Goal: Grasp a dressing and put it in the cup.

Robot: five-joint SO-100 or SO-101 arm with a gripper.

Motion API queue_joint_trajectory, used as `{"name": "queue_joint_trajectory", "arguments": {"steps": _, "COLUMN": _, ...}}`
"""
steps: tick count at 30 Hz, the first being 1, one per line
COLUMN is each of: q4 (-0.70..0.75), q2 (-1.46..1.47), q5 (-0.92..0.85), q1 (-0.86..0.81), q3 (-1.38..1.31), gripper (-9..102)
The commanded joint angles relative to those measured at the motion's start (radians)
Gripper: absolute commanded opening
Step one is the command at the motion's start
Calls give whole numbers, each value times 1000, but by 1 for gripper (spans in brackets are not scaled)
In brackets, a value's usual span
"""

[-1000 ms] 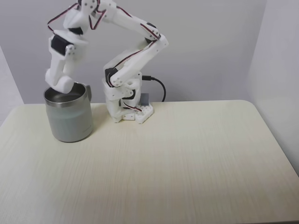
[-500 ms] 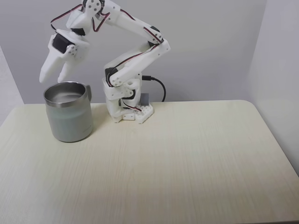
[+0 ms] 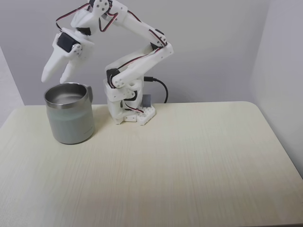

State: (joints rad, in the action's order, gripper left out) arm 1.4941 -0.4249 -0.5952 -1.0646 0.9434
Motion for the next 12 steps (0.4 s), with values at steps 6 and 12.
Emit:
{"name": "queue_joint_trajectory", "arguments": {"steps": 6, "q4": -6, "q2": -41, "q5": 12, "q1": 61, "q3": 8, "gripper": 24}}
{"name": "queue_joint_trajectory", "arguments": {"steps": 12, "q4": -6, "q2": -34, "q5": 11, "q1": 74, "q3": 8, "gripper": 23}}
